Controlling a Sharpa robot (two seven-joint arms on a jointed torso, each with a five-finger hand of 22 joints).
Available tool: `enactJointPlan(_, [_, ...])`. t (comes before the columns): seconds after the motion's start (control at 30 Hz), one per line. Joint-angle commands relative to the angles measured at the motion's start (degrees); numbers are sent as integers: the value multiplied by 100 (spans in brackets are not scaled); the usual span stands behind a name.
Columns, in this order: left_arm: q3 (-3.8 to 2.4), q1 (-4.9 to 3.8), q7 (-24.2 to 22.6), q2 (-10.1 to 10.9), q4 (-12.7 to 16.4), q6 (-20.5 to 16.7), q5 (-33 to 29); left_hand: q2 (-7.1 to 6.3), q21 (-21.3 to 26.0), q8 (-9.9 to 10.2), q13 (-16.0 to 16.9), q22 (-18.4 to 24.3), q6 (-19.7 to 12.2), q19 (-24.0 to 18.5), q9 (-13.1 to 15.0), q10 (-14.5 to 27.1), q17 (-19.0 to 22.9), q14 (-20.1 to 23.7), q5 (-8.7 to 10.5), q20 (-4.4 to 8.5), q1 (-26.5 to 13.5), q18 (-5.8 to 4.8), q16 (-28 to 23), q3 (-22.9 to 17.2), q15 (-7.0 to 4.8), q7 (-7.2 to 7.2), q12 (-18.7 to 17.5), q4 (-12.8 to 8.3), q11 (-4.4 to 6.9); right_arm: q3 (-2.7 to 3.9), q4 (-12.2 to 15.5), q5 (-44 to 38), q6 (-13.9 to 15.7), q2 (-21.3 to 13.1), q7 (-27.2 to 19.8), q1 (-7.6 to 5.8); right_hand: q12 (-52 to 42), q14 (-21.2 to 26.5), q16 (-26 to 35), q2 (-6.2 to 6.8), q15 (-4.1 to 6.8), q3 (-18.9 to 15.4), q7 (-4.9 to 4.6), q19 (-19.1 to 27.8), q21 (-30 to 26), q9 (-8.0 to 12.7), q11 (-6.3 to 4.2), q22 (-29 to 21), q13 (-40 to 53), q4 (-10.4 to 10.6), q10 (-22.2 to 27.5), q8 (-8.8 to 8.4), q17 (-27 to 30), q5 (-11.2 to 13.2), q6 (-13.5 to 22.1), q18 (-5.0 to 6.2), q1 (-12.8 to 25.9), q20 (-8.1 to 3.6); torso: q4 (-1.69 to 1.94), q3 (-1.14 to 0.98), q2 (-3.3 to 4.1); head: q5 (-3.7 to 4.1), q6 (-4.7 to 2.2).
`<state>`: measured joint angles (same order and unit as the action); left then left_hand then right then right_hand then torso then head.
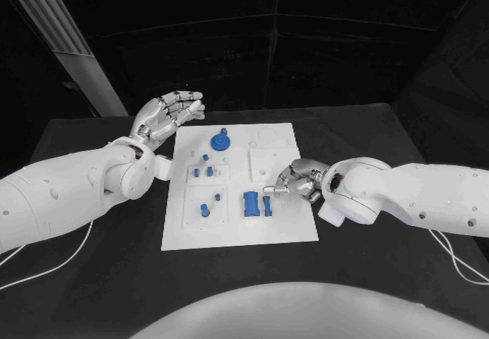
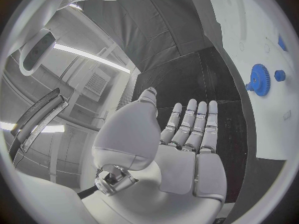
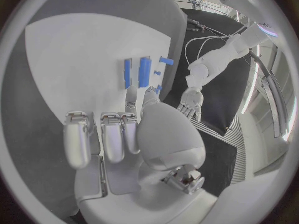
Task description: Assemble the parts on the task board
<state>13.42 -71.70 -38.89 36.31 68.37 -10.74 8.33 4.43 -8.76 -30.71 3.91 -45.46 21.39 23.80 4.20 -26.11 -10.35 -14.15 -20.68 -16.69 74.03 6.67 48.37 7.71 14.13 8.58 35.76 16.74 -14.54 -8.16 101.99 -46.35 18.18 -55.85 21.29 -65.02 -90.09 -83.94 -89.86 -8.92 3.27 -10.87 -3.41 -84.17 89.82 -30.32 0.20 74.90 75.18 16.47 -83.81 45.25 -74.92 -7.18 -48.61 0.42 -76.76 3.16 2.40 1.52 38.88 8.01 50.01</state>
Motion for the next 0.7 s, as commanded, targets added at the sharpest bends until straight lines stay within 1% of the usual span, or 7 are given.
enactJointPlan(0.03, [-4,13,-658,-3,17,10,-17,65,20,-34,-8,5,-43,-22,-7,38,10,43,-39,8,-4,-105,29,46,-2,819,32,-1,-1,9,-113,797,1522,74,-1910,-14,9,-606,-14,92,45,-43,-13,-583,18,-5,-15,1510,1482,-3,-619,-84,-1508,-76,112,-42,-25,-39,1,-1,-10,-37,-12])
enactJointPlan(0.13, [-4,36,-727,-11,34,-23,-17,74,18,-37,-9,5,-48,-18,-8,46,17,46,-42,8,-6,-104,33,48,-2,820,34,2,-2,12,-274,1460,1922,178,-2901,-17,9,-606,-14,32,-75,-77,-97,-278,-363,71,42,1344,1482,-3,-619,-304,-1508,-158,356,72,-187,51,4,4,-4,-61,-70])
enactJointPlan(0.23, [-4,84,-872,-10,78,-85,-17,102,15,-50,-12,4,-59,-11,-10,69,38,59,-42,8,-23,-101,43,58,-1,821,40,7,-4,15,-520,2032,2131,367,-4042,-18,9,-483,123,-37,-294,-269,-320,431,-1257,387,325,977,1482,-2,-619,-751,-1305,-151,778,302,-162,233,-4,-1,-10,-124,-139])
enactJointPlan(0.33, [-4,133,-1035,0,131,-141,-17,140,15,-91,-15,6,-72,-9,-11,115,86,89,9,7,-89,-101,69,105,4,823,57,8,-9,16,-743,2247,2172,567,-4745,-18,1841,815,1630,-138,-393,-452,-483,1603,-2772,643,395,355,3,-42,1477,-996,514,-107,957,633,18,354,-19,-10,-10,-173,-200])
enactJointPlan(0.4, [-4,161,-1137,10,174,-164,-17,160,18,-128,-15,9,-72,-13,-11,147,124,115,78,7,-156,-105,94,154,7,822,75,8,-13,17,-880,2338,2127,700,-5088,-18,3930,2367,3435,-161,-520,-645,-621,2966,-4588,826,494,-444,-1609,-8,3286,-1202,2304,-2,1212,924,255,456,-6,-10,3,-209,-284])
enactJointPlan(0.57, [-5,223,-1393,32,308,-236,-17,180,35,-190,-16,18,-126,-39,-19,224,213,205,212,6,-291,-120,150,269,21,827,119,5,-21,18,-1145,2690,1853,1007,-5675,-17,5869,4231,5284,-227,-1117,-1090,-1018,4276,-6216,1165,1028,-1381,-3234,-96,4529,-1604,3594,318,2004,734,1078,805,1,-20,-1,-272,-451])
enactJointPlan(0.7, [-5,262,-1555,40,395,-308,-17,190,171,-248,-18,251,-208,-291,-24,386,331,438,237,0,-311,-178,135,339,64,833,136,-1,-40,18,-1229,2936,1619,1152,-5887,-16,6593,5357,6120,-112,-1555,-1258,-1008,5457,-7218,1350,1450,-1965,-3844,-30,5349,-1914,4180,388,2898,447,1708,999,-1,-29,0,-315,-540])
